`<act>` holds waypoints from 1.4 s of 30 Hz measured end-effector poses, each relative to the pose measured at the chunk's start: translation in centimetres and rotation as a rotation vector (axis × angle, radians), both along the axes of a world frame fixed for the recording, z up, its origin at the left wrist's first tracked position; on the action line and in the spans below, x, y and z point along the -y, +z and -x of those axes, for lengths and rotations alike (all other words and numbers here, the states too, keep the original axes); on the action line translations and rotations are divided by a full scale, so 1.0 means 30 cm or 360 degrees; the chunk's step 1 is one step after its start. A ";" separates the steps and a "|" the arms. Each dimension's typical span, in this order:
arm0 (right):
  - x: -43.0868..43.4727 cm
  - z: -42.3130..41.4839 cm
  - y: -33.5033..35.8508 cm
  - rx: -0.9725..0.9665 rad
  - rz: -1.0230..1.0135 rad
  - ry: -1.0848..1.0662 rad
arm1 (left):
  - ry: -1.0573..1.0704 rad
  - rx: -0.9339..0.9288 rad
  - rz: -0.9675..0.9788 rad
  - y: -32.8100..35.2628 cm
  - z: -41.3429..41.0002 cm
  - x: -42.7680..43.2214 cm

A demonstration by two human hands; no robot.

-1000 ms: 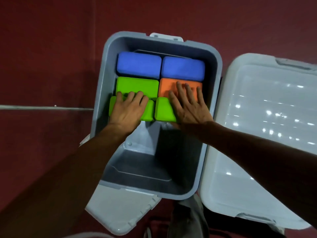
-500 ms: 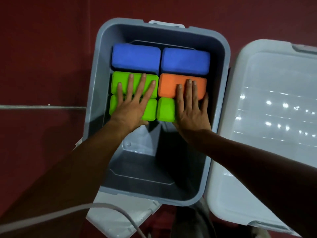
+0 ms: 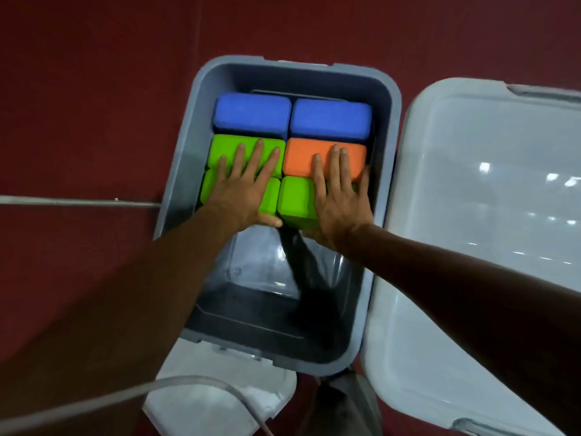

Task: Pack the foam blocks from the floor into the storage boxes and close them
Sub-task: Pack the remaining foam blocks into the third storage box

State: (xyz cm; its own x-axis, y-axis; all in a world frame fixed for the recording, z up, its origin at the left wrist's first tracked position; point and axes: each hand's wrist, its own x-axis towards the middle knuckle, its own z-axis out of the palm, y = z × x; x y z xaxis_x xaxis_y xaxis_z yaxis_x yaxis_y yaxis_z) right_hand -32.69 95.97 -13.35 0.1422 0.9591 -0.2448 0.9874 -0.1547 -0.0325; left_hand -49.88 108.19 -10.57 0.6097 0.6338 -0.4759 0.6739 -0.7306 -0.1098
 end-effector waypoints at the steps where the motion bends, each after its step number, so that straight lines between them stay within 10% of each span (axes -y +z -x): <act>1: 0.006 -0.018 0.011 -0.0024 -0.0001 0.0042 | 0.0029 0.0020 -0.0003 0.020 -0.015 0.019; 27: 0.281 -0.671 0.712 0.0080 -0.0092 -0.0182 | -0.0287 0.0158 -0.0324 0.662 -0.785 0.358; 42: 0.595 -0.598 1.240 0.0118 -0.0134 -0.0317 | -0.0192 0.0309 -0.0500 1.133 -0.709 0.693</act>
